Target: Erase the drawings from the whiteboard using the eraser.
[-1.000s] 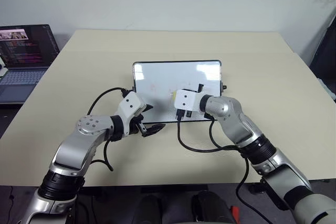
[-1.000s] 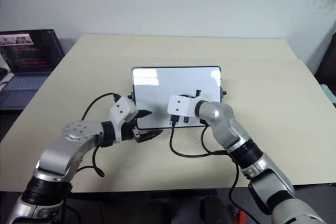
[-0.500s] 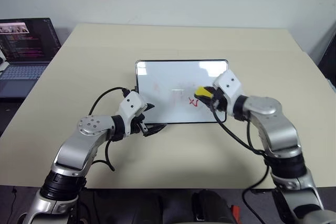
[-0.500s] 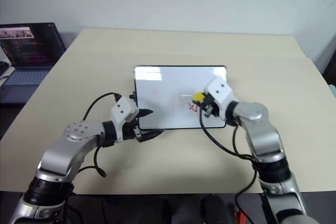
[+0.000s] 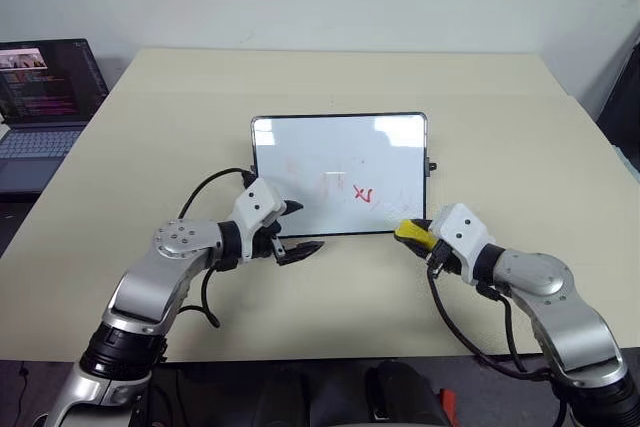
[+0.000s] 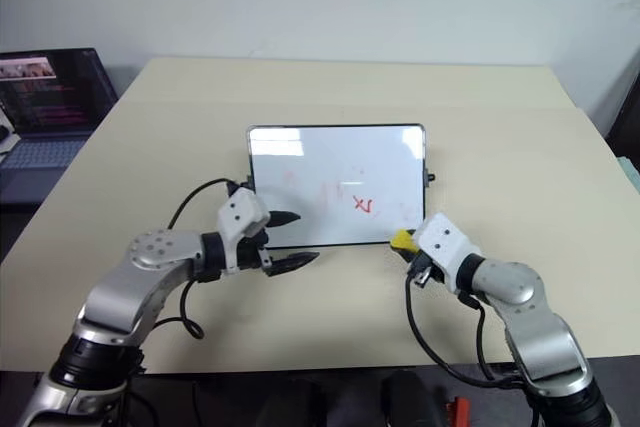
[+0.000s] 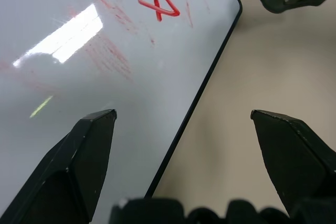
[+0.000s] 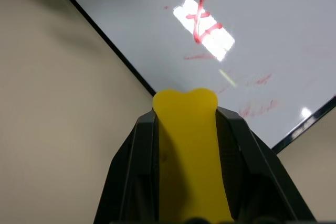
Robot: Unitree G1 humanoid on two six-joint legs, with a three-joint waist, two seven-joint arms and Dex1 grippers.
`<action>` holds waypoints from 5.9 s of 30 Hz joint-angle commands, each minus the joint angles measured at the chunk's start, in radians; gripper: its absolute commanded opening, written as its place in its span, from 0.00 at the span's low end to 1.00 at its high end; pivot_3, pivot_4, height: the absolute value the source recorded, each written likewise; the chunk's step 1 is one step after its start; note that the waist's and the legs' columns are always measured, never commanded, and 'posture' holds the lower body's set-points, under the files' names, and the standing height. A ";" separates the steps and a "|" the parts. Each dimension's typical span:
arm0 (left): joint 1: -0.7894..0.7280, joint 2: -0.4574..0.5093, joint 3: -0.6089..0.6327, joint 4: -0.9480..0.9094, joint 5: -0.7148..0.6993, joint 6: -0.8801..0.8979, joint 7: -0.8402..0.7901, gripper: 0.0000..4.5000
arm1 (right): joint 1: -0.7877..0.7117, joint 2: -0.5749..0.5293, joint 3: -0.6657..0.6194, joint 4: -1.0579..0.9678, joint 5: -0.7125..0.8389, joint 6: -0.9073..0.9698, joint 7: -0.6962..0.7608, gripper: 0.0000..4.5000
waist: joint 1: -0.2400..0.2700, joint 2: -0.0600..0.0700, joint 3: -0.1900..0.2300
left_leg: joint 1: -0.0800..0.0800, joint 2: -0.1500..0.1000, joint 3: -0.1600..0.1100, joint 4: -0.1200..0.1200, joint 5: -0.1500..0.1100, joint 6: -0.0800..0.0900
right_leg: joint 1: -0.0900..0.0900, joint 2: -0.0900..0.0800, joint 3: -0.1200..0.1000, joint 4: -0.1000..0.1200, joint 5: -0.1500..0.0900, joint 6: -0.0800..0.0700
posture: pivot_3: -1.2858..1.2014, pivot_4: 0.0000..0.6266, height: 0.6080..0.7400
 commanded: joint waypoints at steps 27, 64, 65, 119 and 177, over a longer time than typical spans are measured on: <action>-0.009 -0.003 0.006 -0.020 -0.007 0.000 0.017 1.00 | -0.329 0.095 0.275 0.370 -0.288 -0.178 -0.066 0.25 | 0.005 -0.001 0.000 | 0.004 0.000 0.000 0.001 0.000 0.000 | 0.004 -0.001 0.000 0.002 0.003 -0.004 | 0.52 0.24 1.00; 0.003 -0.013 0.002 -0.052 -0.021 0.033 0.028 1.00 | -0.355 0.098 0.307 0.414 -0.361 -0.080 0.000 0.25 | -0.001 -0.002 -0.002 | 0.008 0.001 0.001 0.002 0.003 -0.001 | 0.006 0.000 0.001 0.003 0.003 -0.004 | 0.52 0.24 1.00; 0.003 -0.013 0.002 -0.052 -0.021 0.033 0.028 1.00 | -0.358 0.103 0.302 0.419 -0.368 -0.086 -0.014 0.25 | -0.003 -0.002 -0.002 | 0.008 0.001 0.001 0.002 0.003 -0.001 | 0.006 0.000 0.001 0.003 0.004 -0.004 | 0.52 0.24 1.00; 0.025 -0.016 0.005 -0.070 -0.026 0.040 0.034 1.00 | -0.460 0.171 0.250 0.514 -0.386 -0.166 -0.167 0.25 | 0.000 -0.002 -0.001 | 0.015 0.002 0.001 0.000 0.004 0.001 | 0.013 -0.001 0.001 -0.001 0.004 -0.003 | 0.52 0.24 1.00; 0.034 -0.012 0.005 -0.081 -0.032 0.043 0.046 1.00 | -0.563 0.252 0.263 0.622 -0.456 -0.285 -0.209 0.25 | 0.000 -0.001 -0.001 | 0.007 0.002 0.000 0.000 0.006 0.002 | 0.005 -0.001 0.001 0.002 0.005 -0.004 | 0.52 0.24 1.00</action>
